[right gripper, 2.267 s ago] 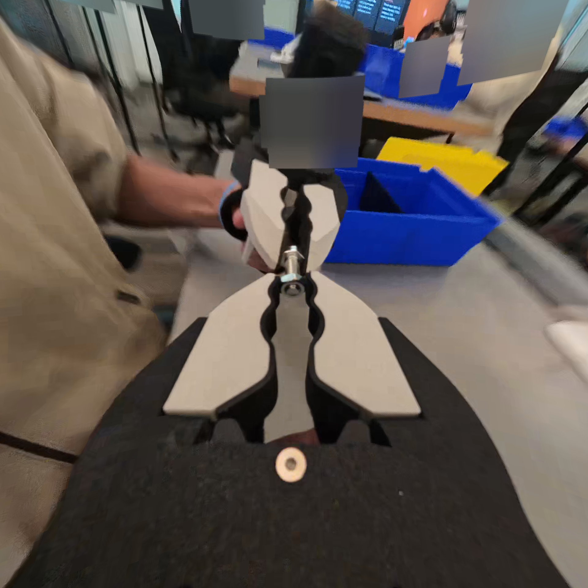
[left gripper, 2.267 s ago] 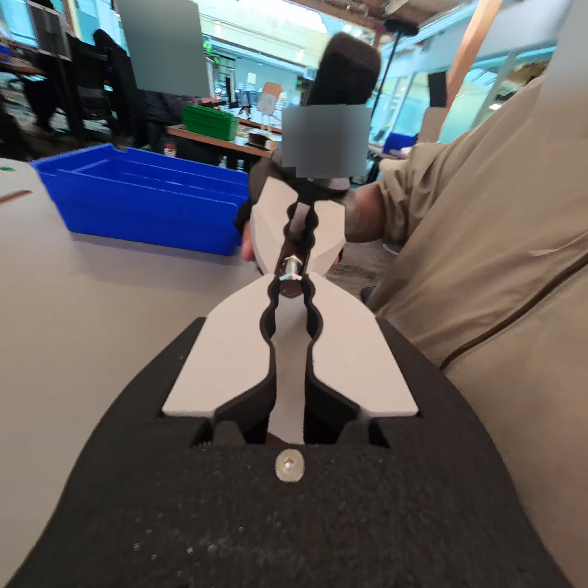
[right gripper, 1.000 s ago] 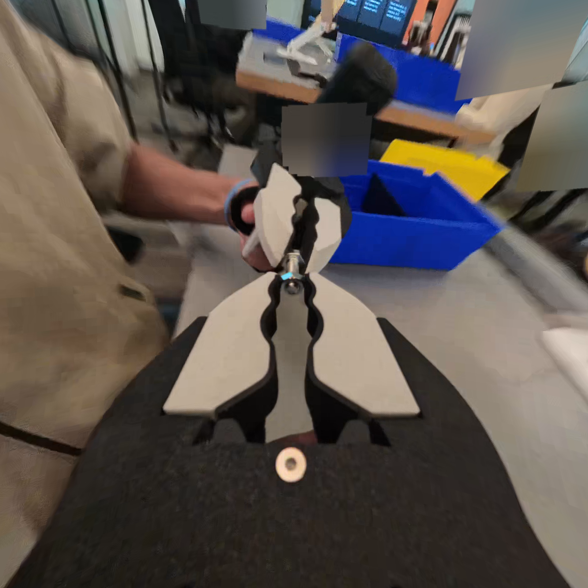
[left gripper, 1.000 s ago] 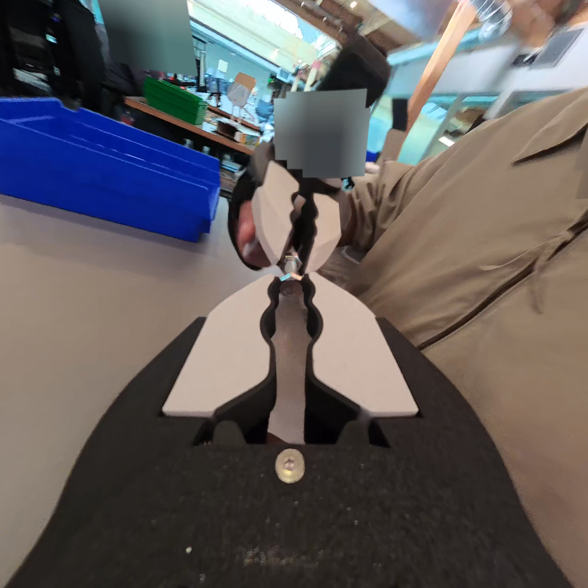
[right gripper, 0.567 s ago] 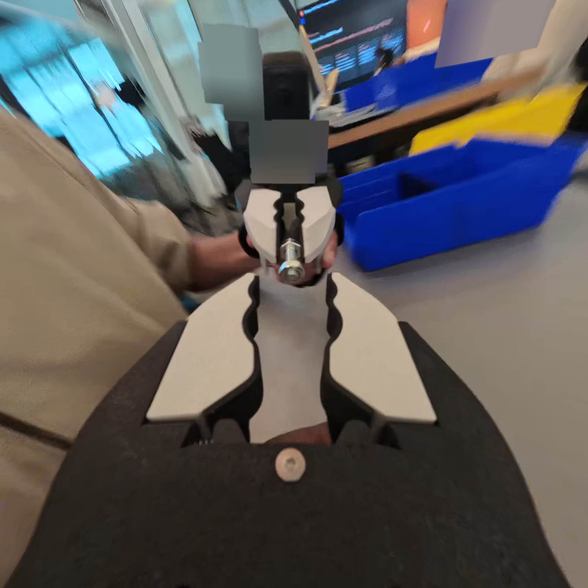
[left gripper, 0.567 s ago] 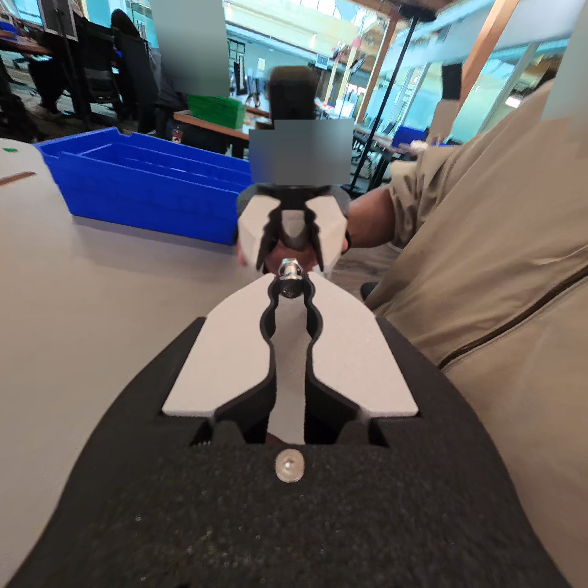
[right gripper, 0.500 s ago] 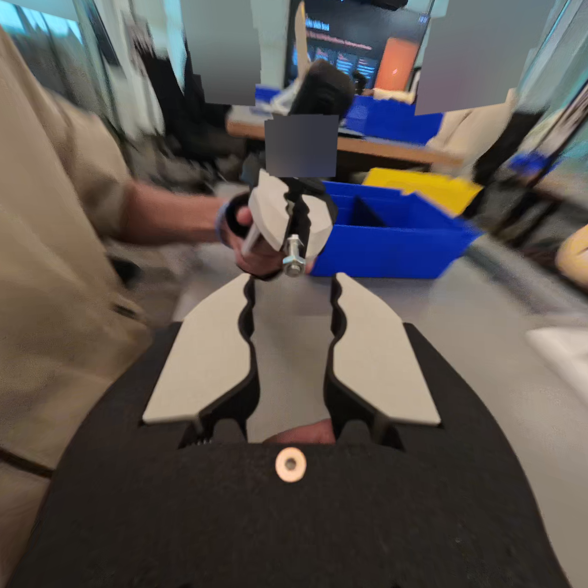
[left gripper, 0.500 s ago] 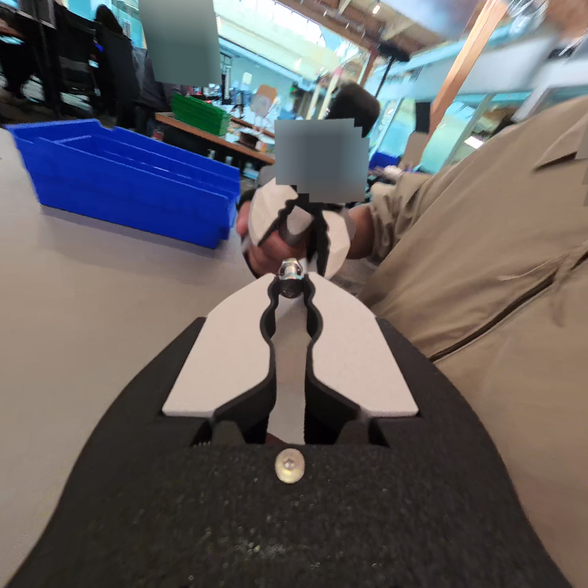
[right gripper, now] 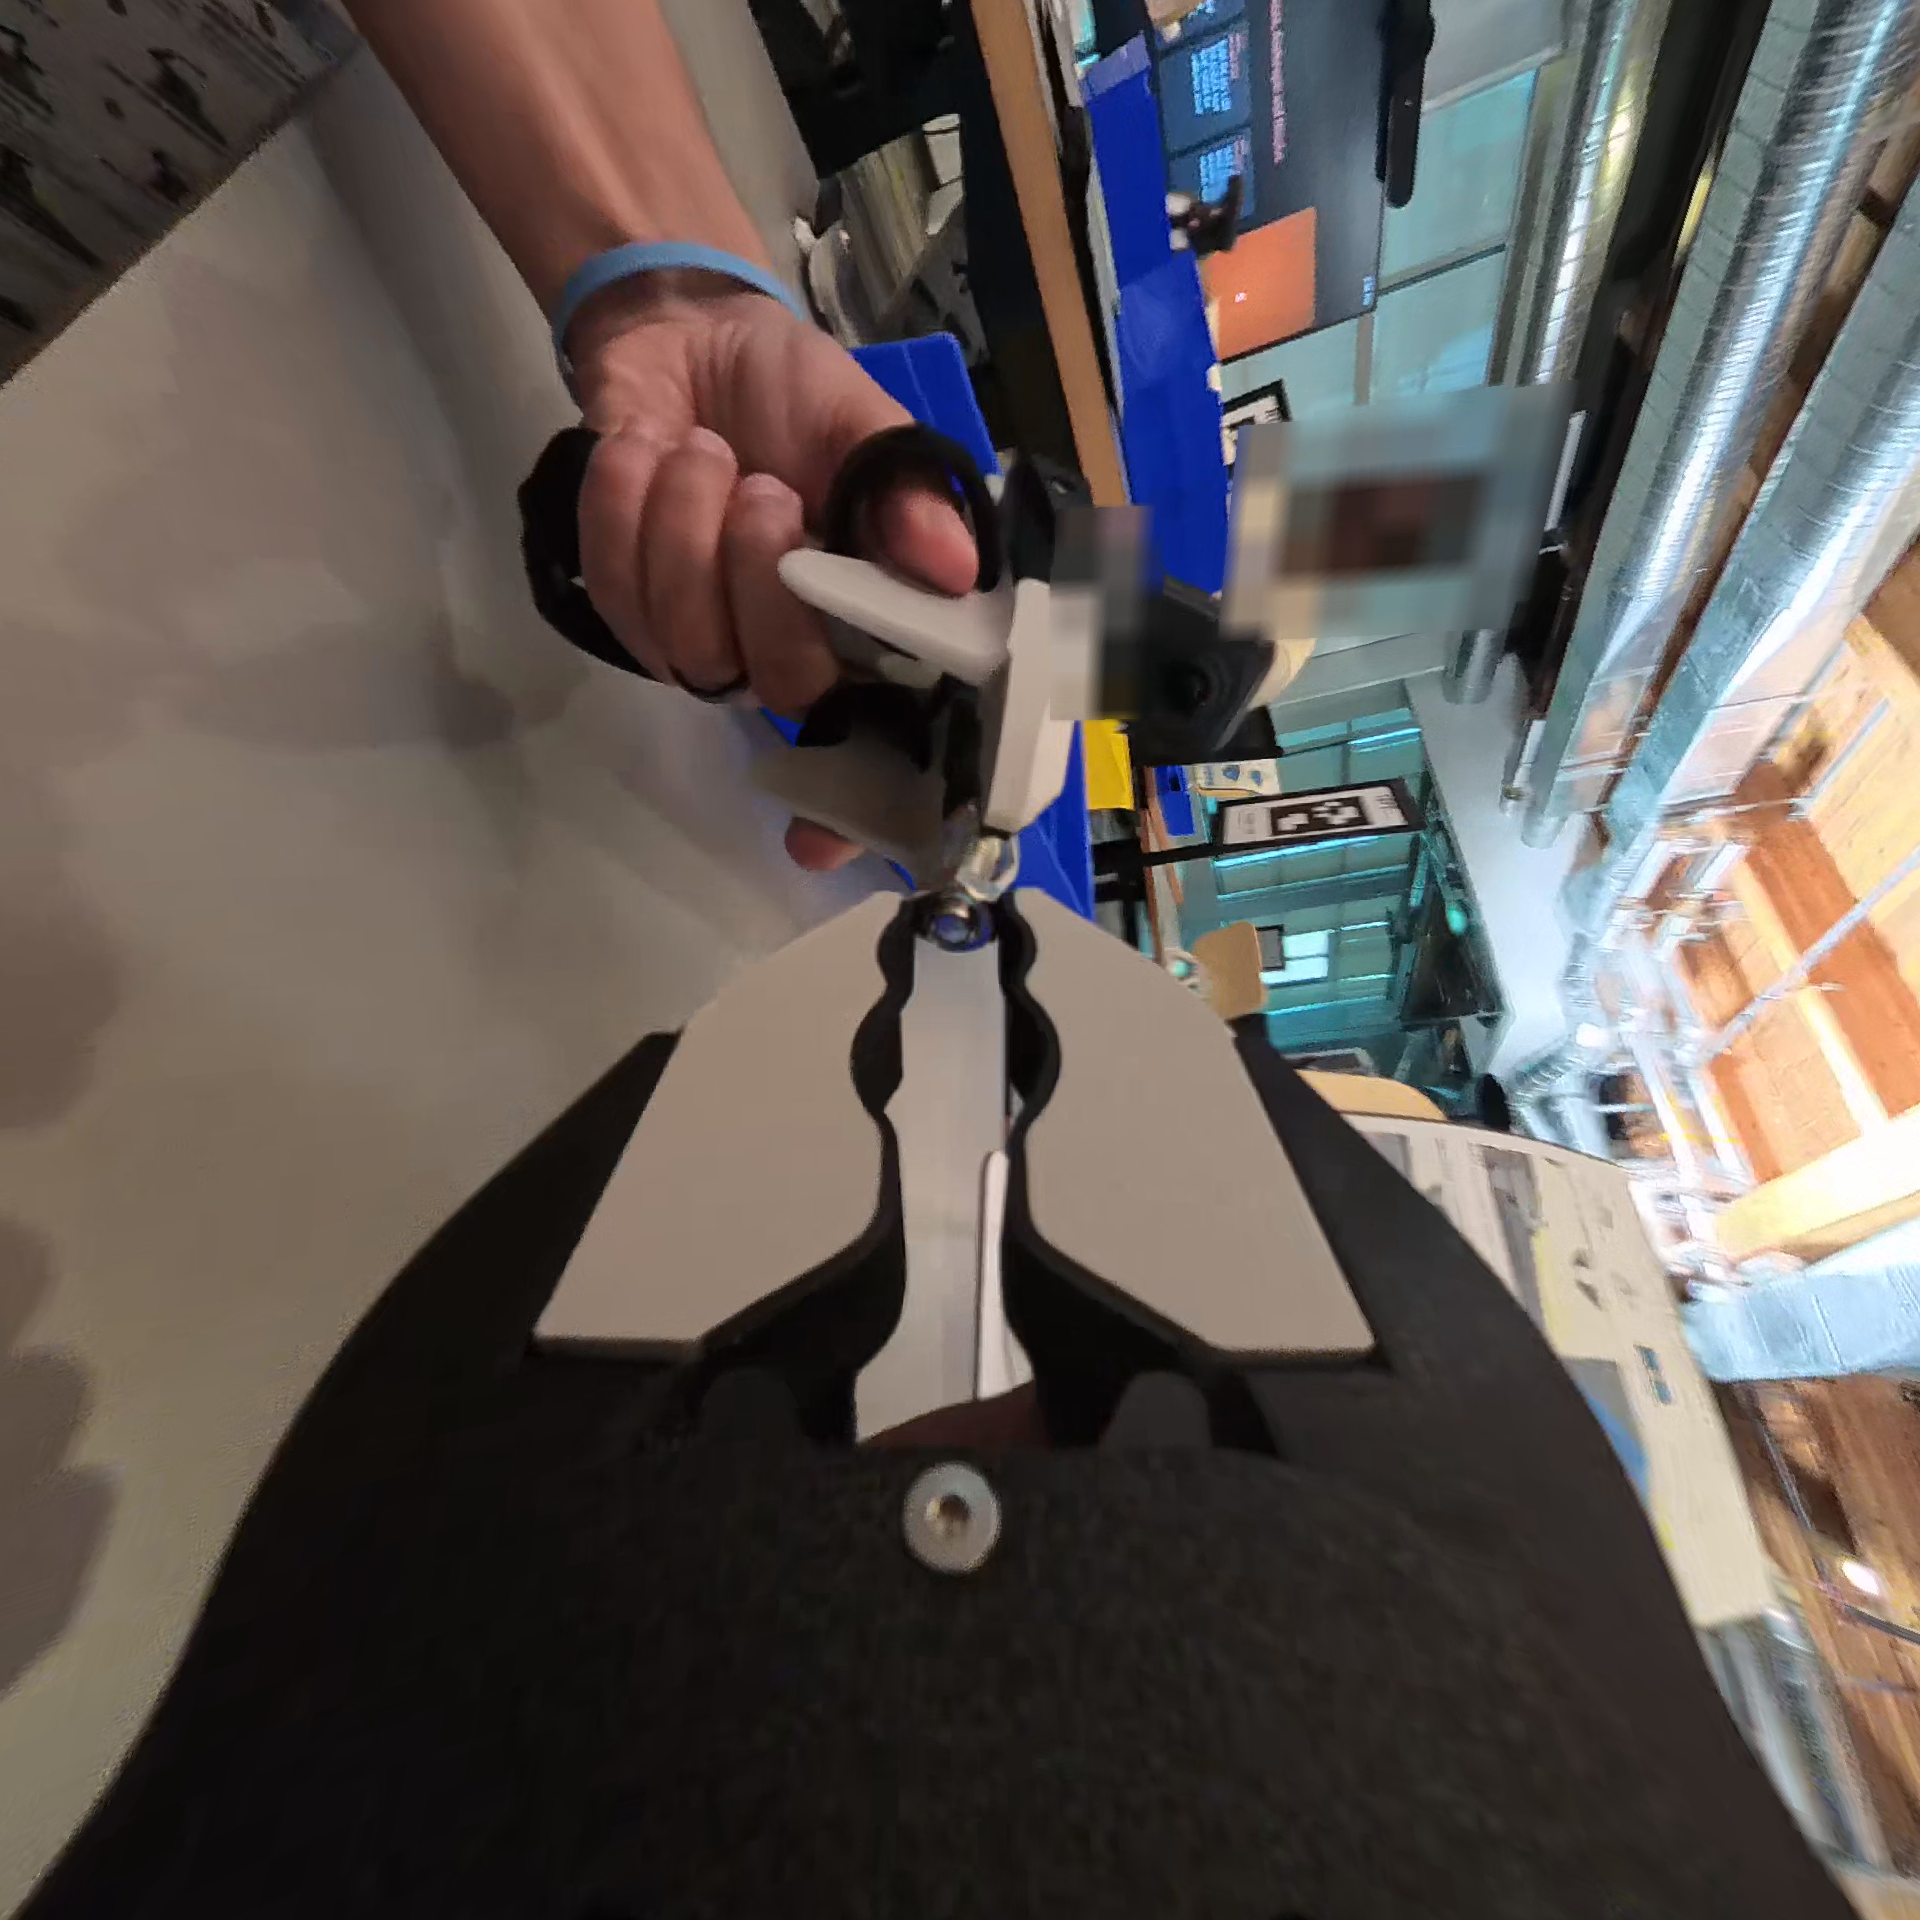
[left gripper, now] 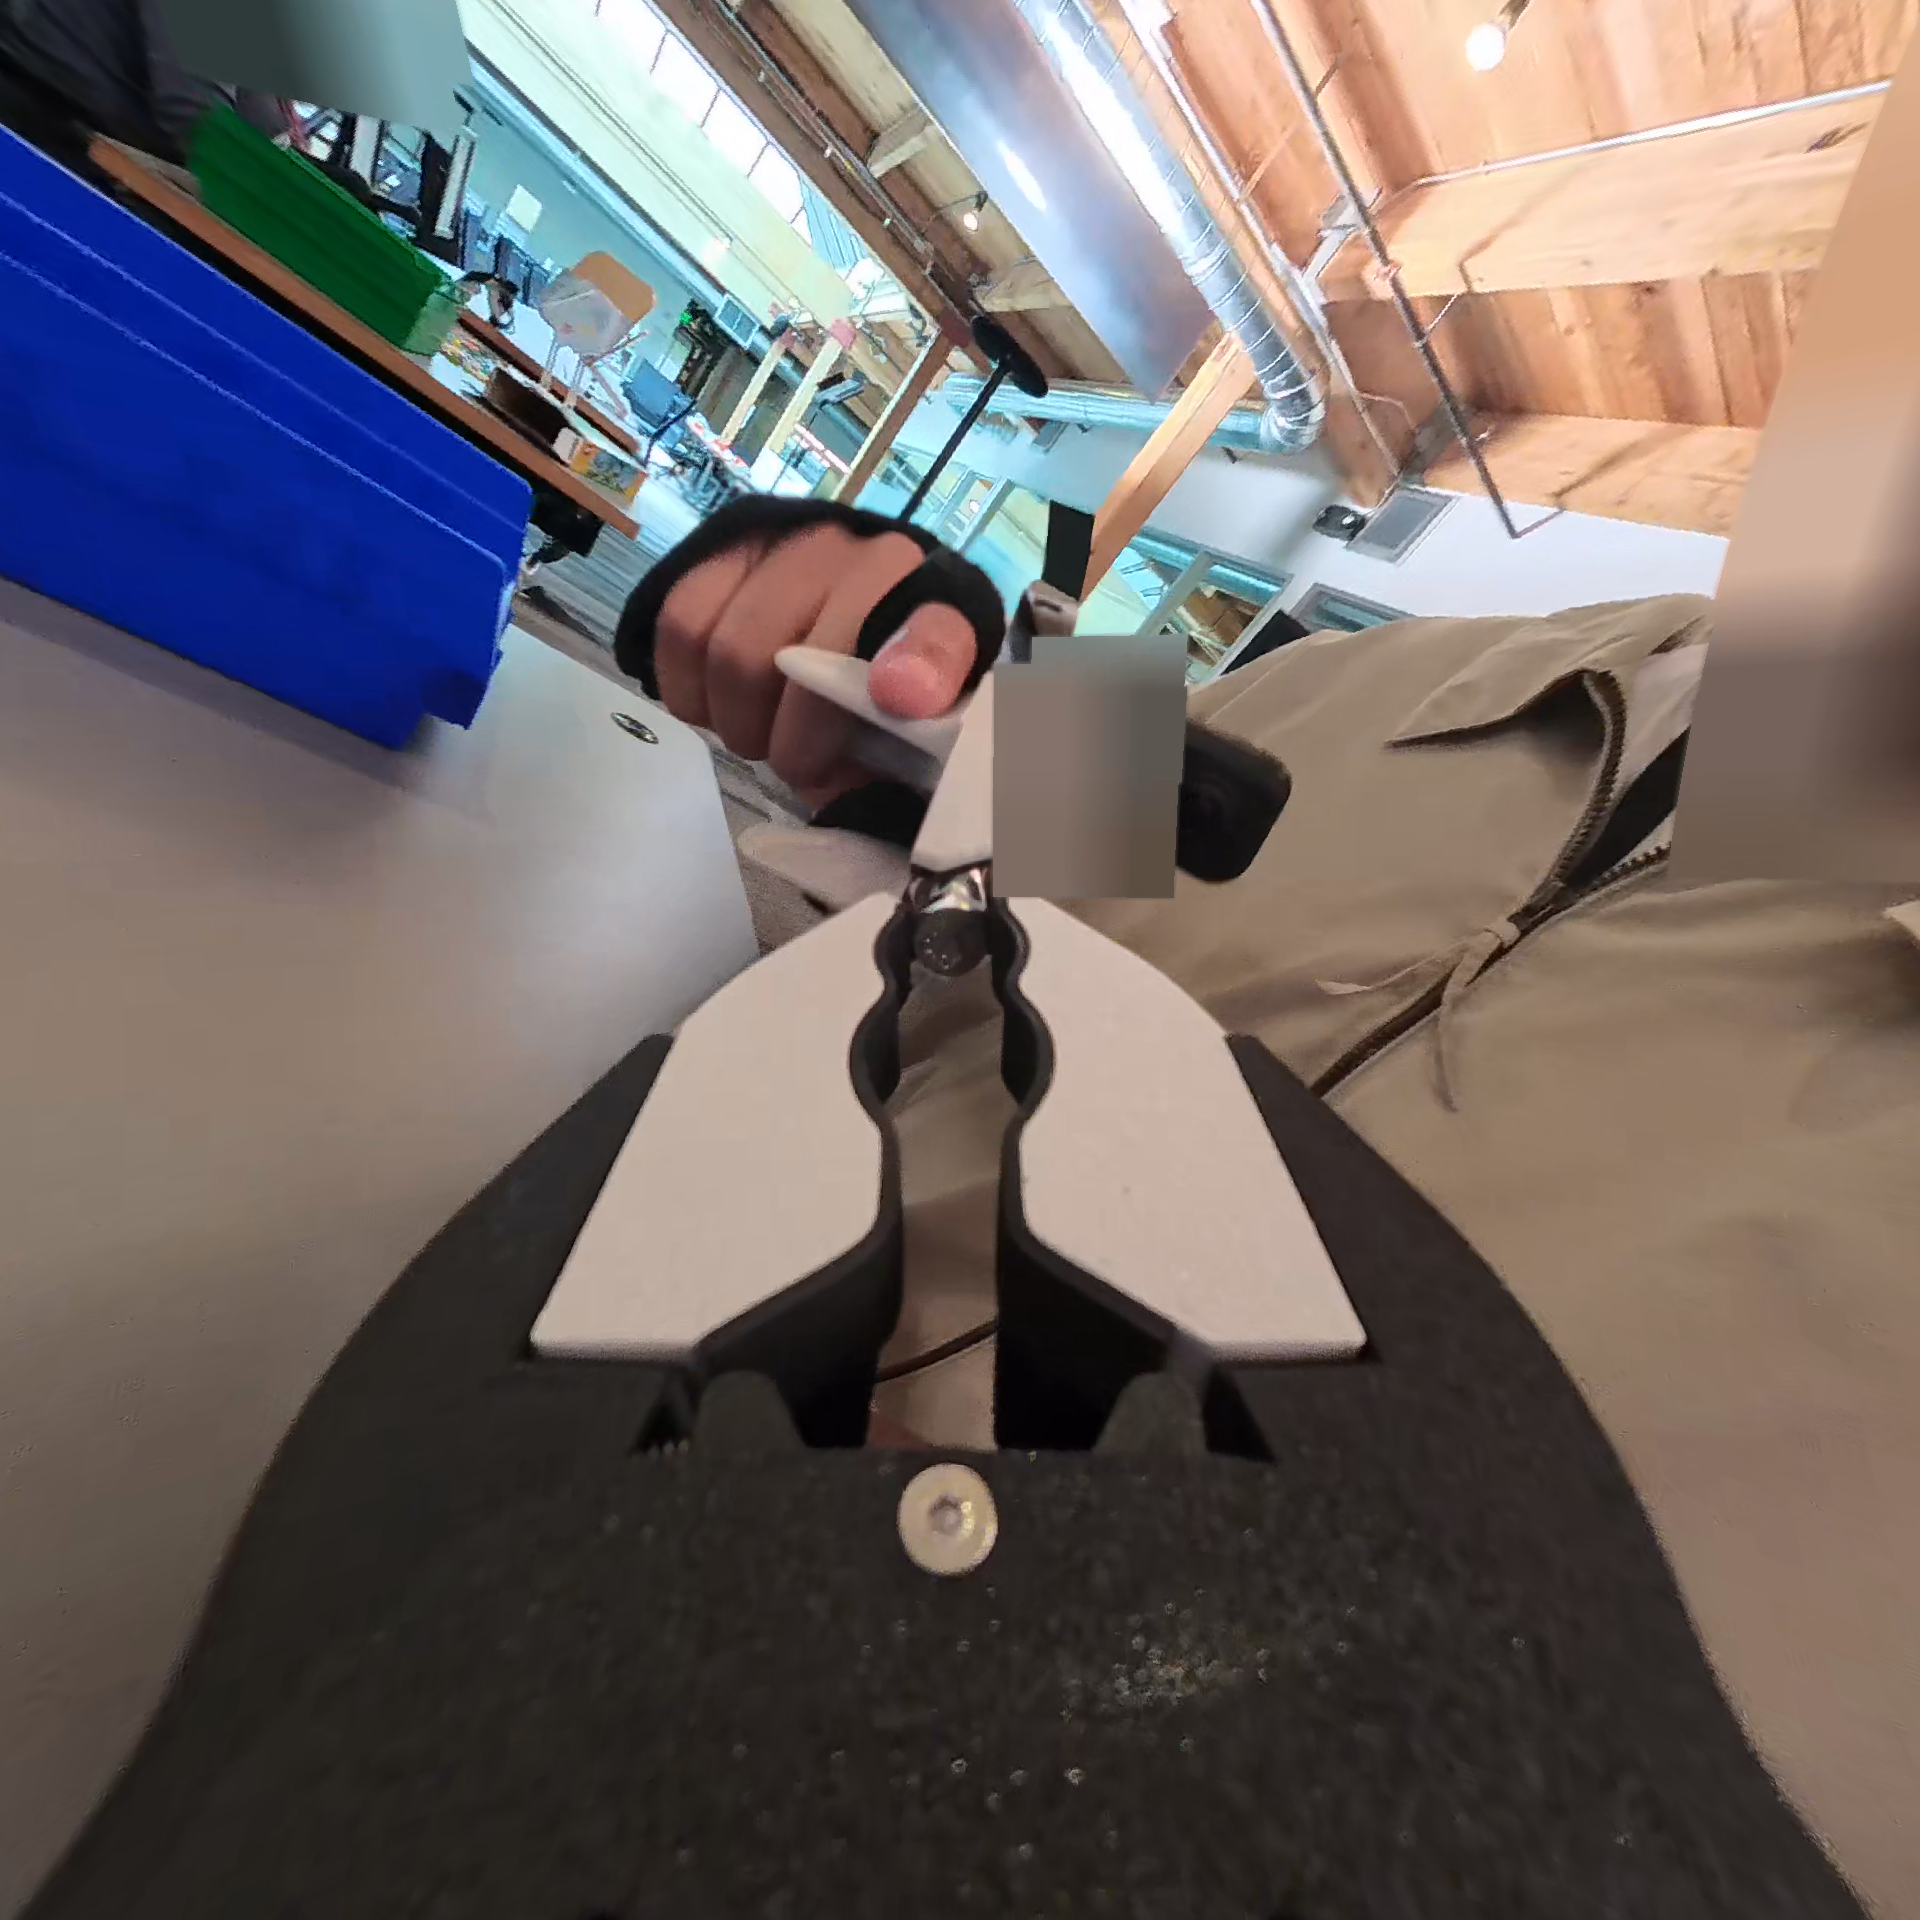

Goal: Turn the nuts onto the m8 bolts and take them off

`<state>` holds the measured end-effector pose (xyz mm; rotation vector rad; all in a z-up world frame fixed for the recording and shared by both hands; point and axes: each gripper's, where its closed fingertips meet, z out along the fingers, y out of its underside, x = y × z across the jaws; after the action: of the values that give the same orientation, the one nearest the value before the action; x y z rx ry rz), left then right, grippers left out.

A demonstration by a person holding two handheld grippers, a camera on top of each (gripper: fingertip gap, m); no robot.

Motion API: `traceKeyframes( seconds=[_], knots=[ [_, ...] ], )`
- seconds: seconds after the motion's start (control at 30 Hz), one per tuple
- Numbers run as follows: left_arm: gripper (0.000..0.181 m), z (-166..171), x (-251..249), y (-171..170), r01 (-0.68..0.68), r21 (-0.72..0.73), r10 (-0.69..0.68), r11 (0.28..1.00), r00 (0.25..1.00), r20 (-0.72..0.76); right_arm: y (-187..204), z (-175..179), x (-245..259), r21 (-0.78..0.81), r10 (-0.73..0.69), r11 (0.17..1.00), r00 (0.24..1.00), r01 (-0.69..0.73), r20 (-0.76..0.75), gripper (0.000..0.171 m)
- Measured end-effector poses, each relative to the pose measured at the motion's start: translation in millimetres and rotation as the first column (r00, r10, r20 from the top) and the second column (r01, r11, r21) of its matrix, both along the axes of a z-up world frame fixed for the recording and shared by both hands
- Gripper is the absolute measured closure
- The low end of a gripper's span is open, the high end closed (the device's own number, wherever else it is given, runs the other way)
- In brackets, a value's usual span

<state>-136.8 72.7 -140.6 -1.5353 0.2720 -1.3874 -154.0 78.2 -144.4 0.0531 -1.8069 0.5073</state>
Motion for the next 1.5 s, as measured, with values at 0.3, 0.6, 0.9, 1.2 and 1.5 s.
traceKeyframes(
  seconds=[0.3, 0.6, 0.9, 1.2, 1.5],
  knots=[
    [0.167, 2, -6, 5, -0.18, 0.214, 0.248, 0.96, 0.901, -0.355, -5, -2, 3, -0.765, 0.303, 0.605, 0.826, 0.219, 0.476, 0.157],
    [0.167, -9, -2, 8, -0.184, 0.355, 0.379, 0.917, 0.682, -0.626, -10, 0, 18, -0.681, 0.94, -0.069, 0.276, 0.729, 0.2, 0.157],
    [0.167, 7, -15, 8, -0.23, 0.157, 0.262, 0.96, 0.938, -0.228, 12, -4, 1, -0.657, 0.124, 0.732, 0.912, 0.182, 0.392, 0.122],
    [0.167, 3, -2, 9, -0.045, -0.028, 0.047, 0.999, 0.998, 0.052, 7, 2, -4, 0.087, -0.094, 0.991, 0.989, 0.104, -0.11, 0.131],
    [0.167, -12, 2, 7, -0.138, 0.091, 0.157, 0.986, 0.952, -0.264, -2, -3, 4, -0.379, 0.022, 0.922, 0.965, 0.082, 0.263, 0.157]
  ],
)
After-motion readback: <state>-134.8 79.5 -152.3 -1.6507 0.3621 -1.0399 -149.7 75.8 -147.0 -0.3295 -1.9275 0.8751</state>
